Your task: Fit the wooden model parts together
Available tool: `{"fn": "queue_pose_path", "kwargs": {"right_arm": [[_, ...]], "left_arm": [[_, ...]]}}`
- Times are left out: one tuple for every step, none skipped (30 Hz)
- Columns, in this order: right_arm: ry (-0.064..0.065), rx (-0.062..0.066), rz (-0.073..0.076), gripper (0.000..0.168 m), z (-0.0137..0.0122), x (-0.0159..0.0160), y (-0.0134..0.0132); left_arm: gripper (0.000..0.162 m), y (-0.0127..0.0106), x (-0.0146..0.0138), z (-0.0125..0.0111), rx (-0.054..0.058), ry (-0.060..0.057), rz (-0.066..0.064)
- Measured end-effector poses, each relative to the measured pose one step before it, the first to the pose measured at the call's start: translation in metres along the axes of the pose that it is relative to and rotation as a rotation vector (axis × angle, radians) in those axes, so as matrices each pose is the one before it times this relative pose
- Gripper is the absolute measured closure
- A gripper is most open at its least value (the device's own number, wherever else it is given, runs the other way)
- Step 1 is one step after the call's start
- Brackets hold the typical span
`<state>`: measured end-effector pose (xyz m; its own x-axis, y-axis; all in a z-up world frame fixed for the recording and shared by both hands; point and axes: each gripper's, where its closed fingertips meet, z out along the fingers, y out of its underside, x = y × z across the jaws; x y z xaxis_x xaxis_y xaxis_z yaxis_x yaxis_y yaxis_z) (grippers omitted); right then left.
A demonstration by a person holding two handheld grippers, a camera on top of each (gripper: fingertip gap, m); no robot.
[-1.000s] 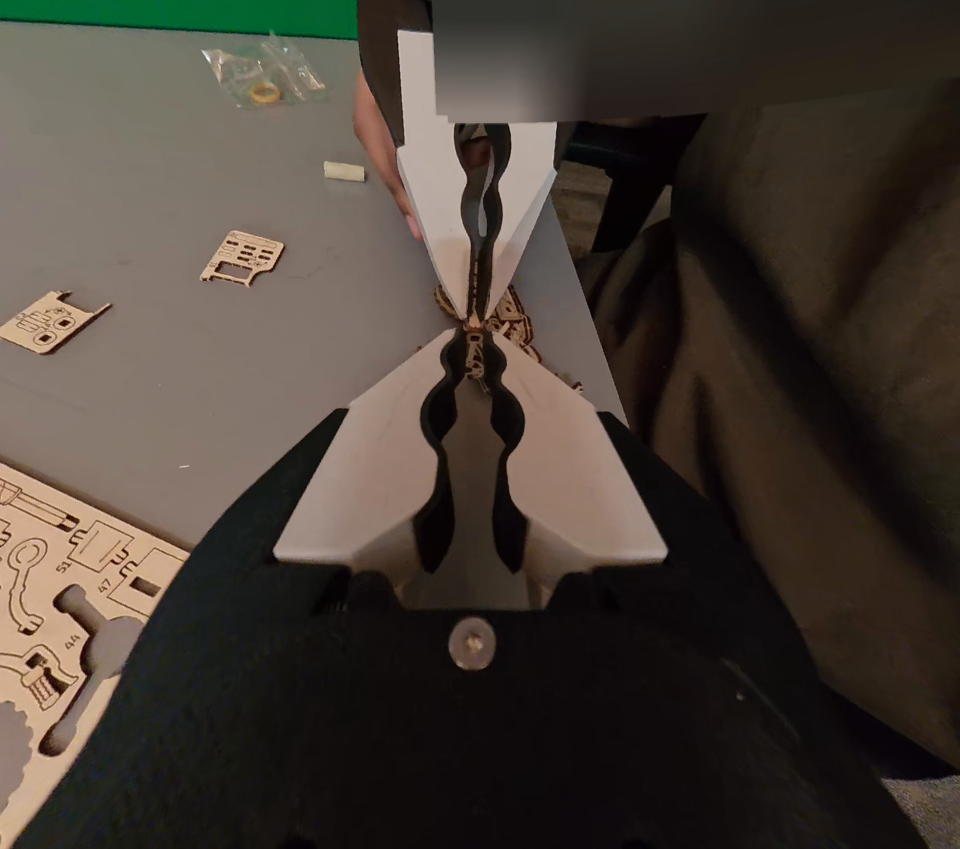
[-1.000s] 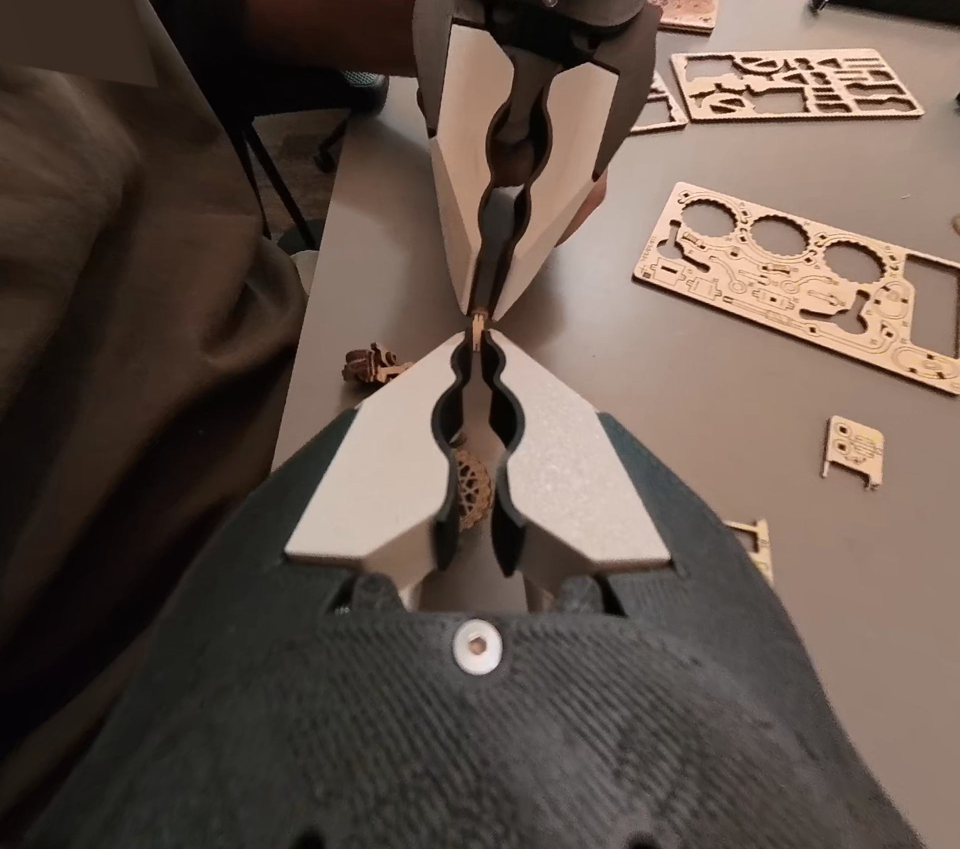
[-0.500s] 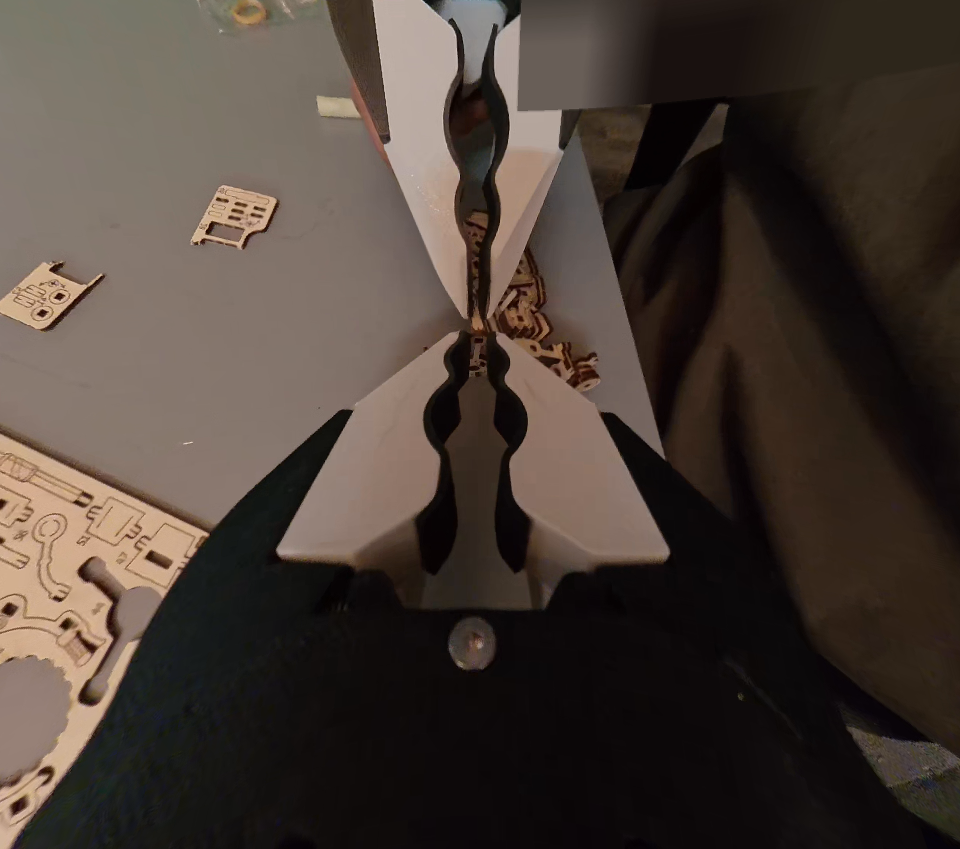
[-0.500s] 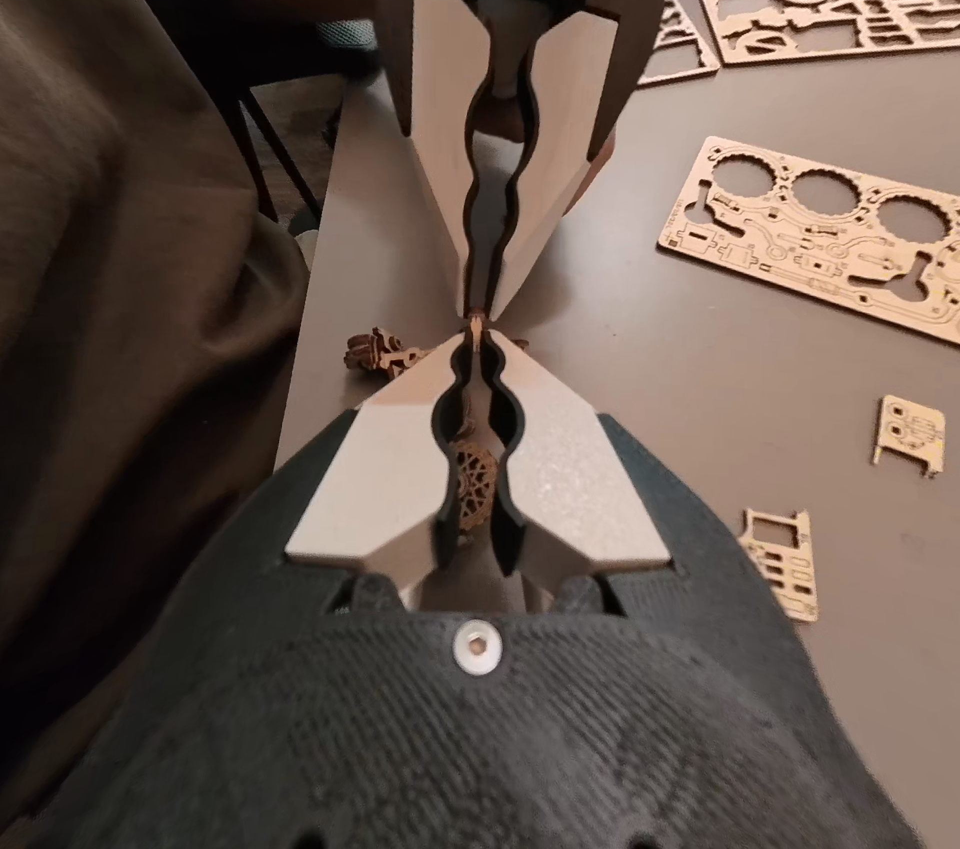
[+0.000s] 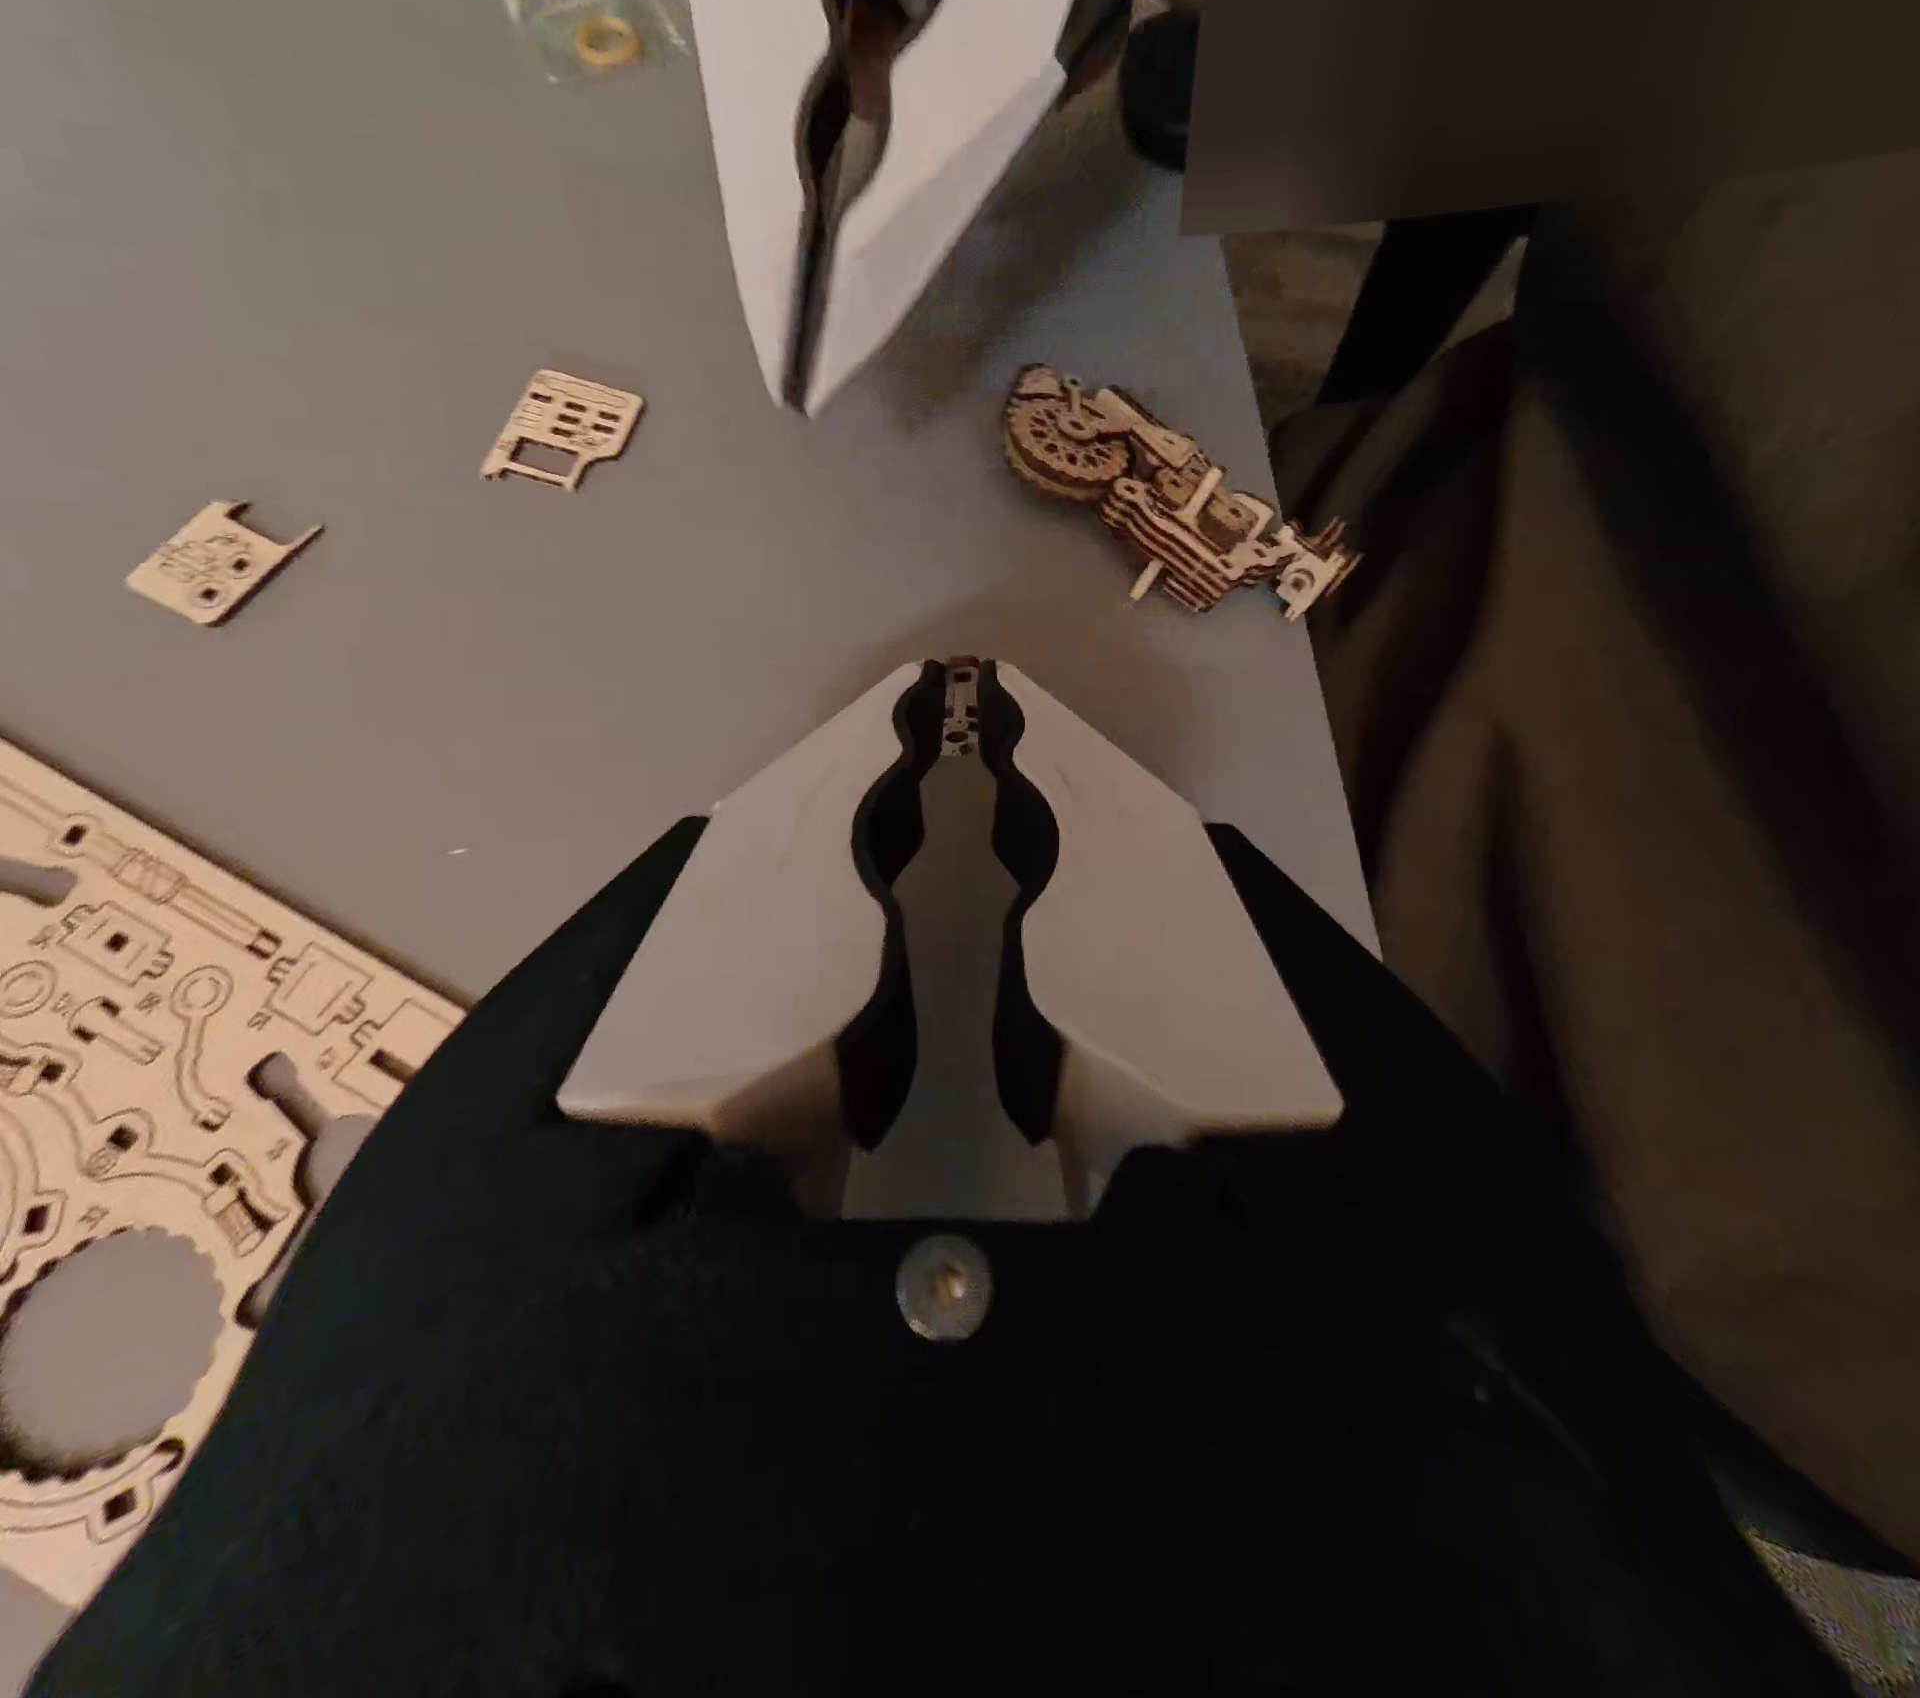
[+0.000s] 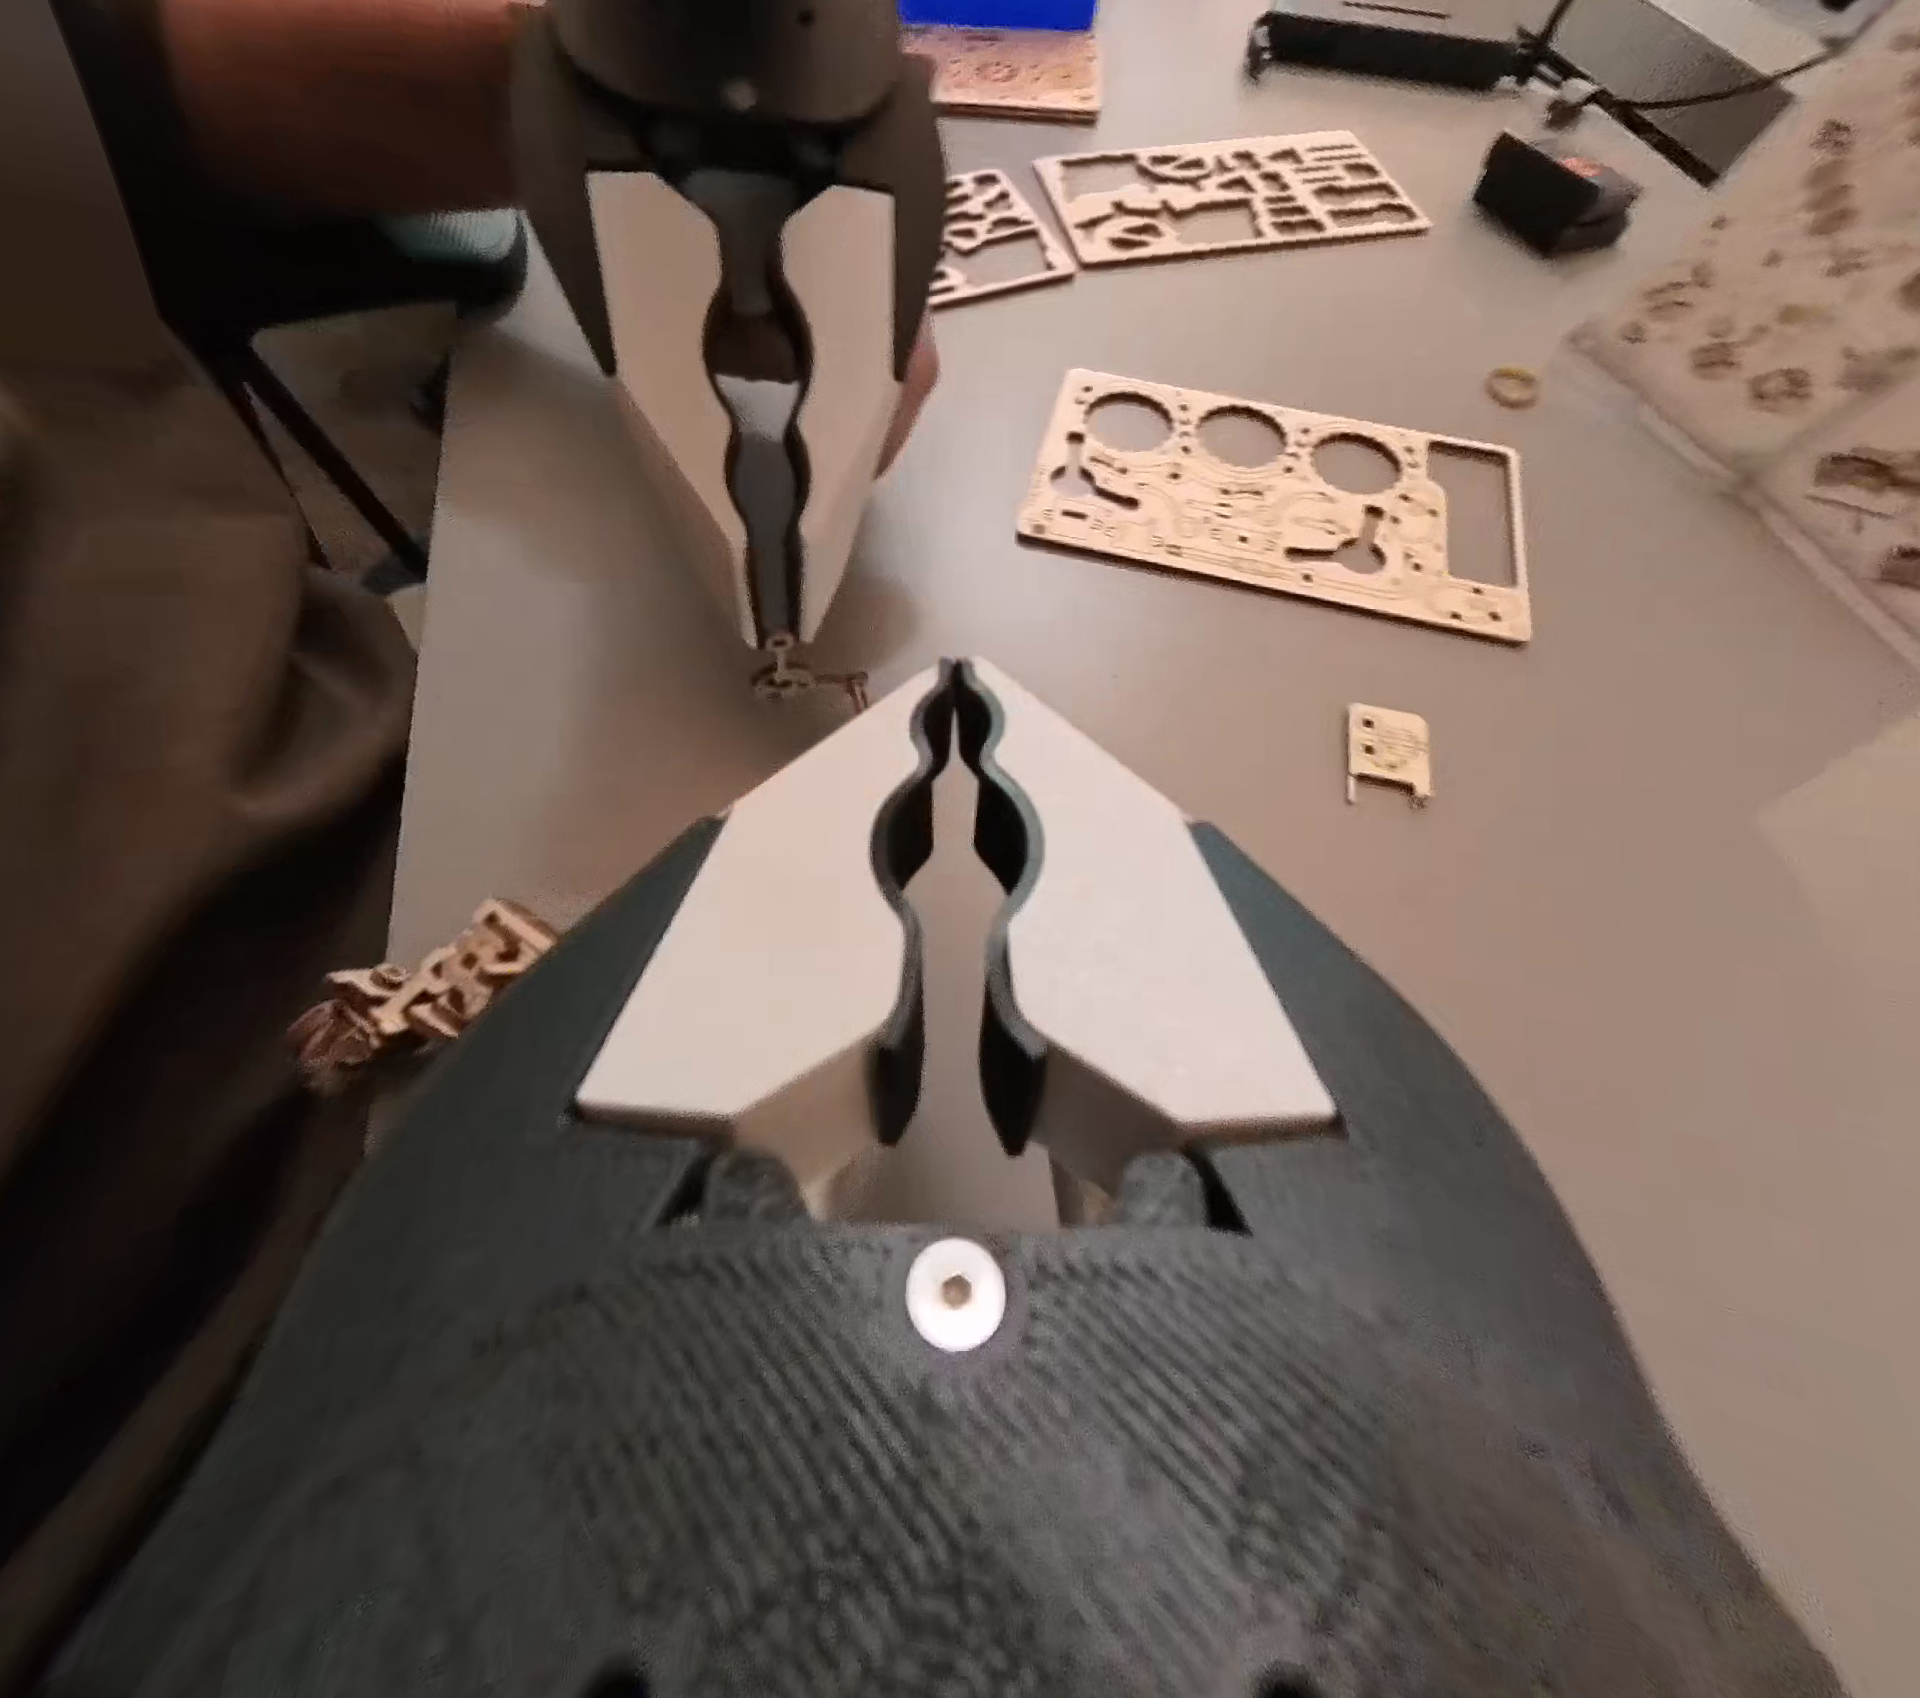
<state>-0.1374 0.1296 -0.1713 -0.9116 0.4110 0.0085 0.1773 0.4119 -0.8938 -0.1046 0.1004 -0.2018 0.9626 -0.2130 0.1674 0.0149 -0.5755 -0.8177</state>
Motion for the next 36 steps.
{"fn": "queue_pose_path", "kwargs": {"right_arm": [[0.0076, 0.0138, 0.0290, 0.168, -0.00187, 0.00609, 0.00121], [0.0159, 0.0161, 0.0190, 0.168, -0.00117, 0.00602, 0.00100], [0.0056, 0.0040, 0.0140, 0.168, -0.00016, 0.00353, 0.00208], [0.0067, -0.0060, 0.0109, 0.168, 0.00065, 0.00305, 0.00265], [0.0182, 0.0007, 0.0045, 0.168, 0.00063, 0.00413, 0.00130], [0.0185, 0.0044, 0.0023, 0.168, 0.00039, 0.00391, 0.00127], [0.0166, -0.0006, 0.0040, 0.168, 0.00027, 0.00365, 0.00197], [0.0239, 0.0030, 0.0069, 0.168, -0.00008, 0.00508, 0.00118], [0.0235, 0.0103, 0.0123, 0.168, -0.00052, 0.00555, 0.00004], [0.0146, 0.0101, 0.0198, 0.168, -0.00078, 0.00466, -0.00031], [0.0202, 0.0094, 0.0258, 0.168, -0.00101, 0.00589, -0.00045], [0.0175, 0.0124, 0.0270, 0.168, -0.00117, 0.00571, -0.00094], [0.0113, 0.0126, 0.0268, 0.168, -0.00110, 0.00476, -0.00090], [0.0121, 0.0086, 0.0271, 0.168, -0.00100, 0.00494, -0.00042], [0.0093, 0.0024, 0.0236, 0.168, -0.00108, 0.00426, 0.00014], [0.0056, -0.0014, 0.0154, 0.167, -0.00181, 0.00293, -0.00013], [0.0171, -0.0041, 0.0056, 0.164, -0.00336, 0.00344, -0.00093], [0.0179, 0.0017, -0.0066, 0.163, -0.00545, 0.00193, -0.00262], [-0.0063, 0.0109, -0.0182, 0.160, -0.00707, -0.00353, -0.00399], [-0.0463, 0.0068, -0.0300, 0.153, -0.00834, -0.01149, -0.00186], [-0.0703, -0.0077, -0.0325, 0.143, -0.00852, -0.01715, 0.00230], [-0.0739, -0.0233, -0.0260, 0.135, -0.00726, -0.01935, 0.00630], [-0.0582, -0.0346, -0.0189, 0.130, -0.00521, -0.01749, 0.00888], [-0.0419, -0.0398, -0.0150, 0.126, -0.00287, -0.01480, 0.00951], [-0.0319, -0.0421, -0.0140, 0.123, -0.00096, -0.01235, 0.00914], [-0.0334, -0.0435, -0.0147, 0.120, 0.00053, -0.01129, 0.00812], [-0.0235, -0.0451, -0.0146, 0.115, 0.00166, -0.00806, 0.00684], [-0.0235, -0.0480, -0.0187, 0.109, 0.00265, -0.00667, 0.00637], [-0.0176, -0.0482, -0.0225, 0.104, 0.00373, -0.00454, 0.00606], [-0.0096, -0.0446, -0.0273, 0.097, 0.00472, -0.00273, 0.00596], [0.0055, -0.0399, -0.0293, 0.085, 0.00573, -0.00023, 0.00558], [0.0126, -0.0345, -0.0296, 0.078, 0.00628, 0.00082, 0.00502], [0.0161, -0.0301, -0.0339, 0.077, 0.00630, 0.00128, 0.00425], [0.0181, -0.0155, -0.0386, 0.081, 0.00560, 0.00094, 0.00229], [0.0116, 0.0004, -0.0368, 0.087, 0.00475, -0.00021, -0.00018], [0.0043, 0.0115, -0.0231, 0.092, 0.00380, -0.00052, -0.00191]], "left_arm": [[0.160, -0.00006, -0.00231, -0.00237, 0.0084, -0.0078, -0.0007], [0.160, -0.00132, -0.00186, -0.00235, 0.0161, -0.0052, -0.0032], [0.160, -0.00182, -0.00270, -0.00231, 0.0163, -0.0082, -0.0079], [0.160, -0.00143, -0.00191, -0.00179, 0.0131, -0.0016, -0.0076], [0.159, -0.00232, -0.00190, -0.00148, 0.0188, -0.0026, -0.0066], [0.159, -0.00267, -0.00210, -0.00143, 0.0221, -0.0040, -0.0093], [0.159, -0.00258, -0.00165, -0.00110, 0.0220, -0.0014, -0.0106], [0.159, -0.00247, -0.00227, -0.00101, 0.0220, -0.0077, -0.0063], [0.159, -0.00212, -0.00301, -0.00081, 0.0177, -0.0141, -0.0058], [0.159, -0.00152, -0.00240, -0.00071, 0.0111, -0.0097, -0.0072], [0.159, -0.00202, -0.00295, -0.00087, 0.0138, -0.0147, -0.0054], [0.159, -0.00289, -0.00345, -0.00123, 0.0189, -0.0182, -0.0050], [0.159, -0.00229, -0.00268, -0.00151, 0.0151, -0.0124, -0.0067], [0.159, -0.00213, -0.00308, -0.00162, 0.0135, -0.0141, -0.0060], [0.159, -0.00262, -0.00401, -0.00186, 0.0164, -0.0199, -0.0053], [0.159, -0.00272, -0.00347, -0.00195, 0.0164, -0.0163, -0.0064], [0.159, -0.00219, -0.00303, -0.00176, 0.0131, -0.0124, -0.0093], [0.159, -0.00218, -0.00448, -0.00195, 0.0131, -0.0229, -0.0114], [0.159, -0.00233, -0.00430, -0.00204, 0.0158, -0.0234, -0.0120], [0.159, -0.00229, -0.00184, -0.00221, 0.0180, -0.0089, -0.0130], [0.159, -0.00190, -0.00037, -0.00234, 0.0192, -0.0010, -0.0163], [0.160, -0.00112, 0.00022, -0.00233, 0.0189, 0.0031, -0.0180], [0.160, 0.00003, 0.00055, -0.00223, 0.0149, 0.0069, -0.0178], [0.160, 0.00093, -0.00055, -0.00213, 0.0105, 0.0033, -0.0185], [0.159, 0.00080, -0.00111, -0.00175, 0.0094, 0.0011, -0.0191], [0.159, 0.00007, -0.00084, -0.00153, 0.0113, 0.0041, -0.0187], [0.160, -0.00104, 0.00000, -0.00117, 0.0137, 0.0078, -0.0188], [0.160, -0.00208, 0.00023, -0.00093, 0.0155, 0.0078, -0.0186], [0.159, -0.00291, 0.00100, -0.00046, 0.0162, 0.0093, -0.0150], [0.159, -0.00305, 0.00182, -0.00017, 0.0135, 0.0110, -0.0095], [0.159, -0.00254, 0.00181, 0.00021, 0.0092, 0.0073, -0.0039], [0.159, -0.00159, 0.00148, 0.00040, 0.0041, 0.0022, 0.0016], [0.159, -0.00075, 0.00123, 0.00062, 0.0009, -0.0019, 0.0051], [0.159, 0.00005, 0.00115, 0.00042, -0.0014, -0.0028, 0.0064], [0.159, 0.00075, 0.00129, 0.00026, -0.0020, -0.0017, 0.0047], [0.159, 0.00104, 0.00105, -0.00003, -0.0014, -0.0025, 0.0029]]}}
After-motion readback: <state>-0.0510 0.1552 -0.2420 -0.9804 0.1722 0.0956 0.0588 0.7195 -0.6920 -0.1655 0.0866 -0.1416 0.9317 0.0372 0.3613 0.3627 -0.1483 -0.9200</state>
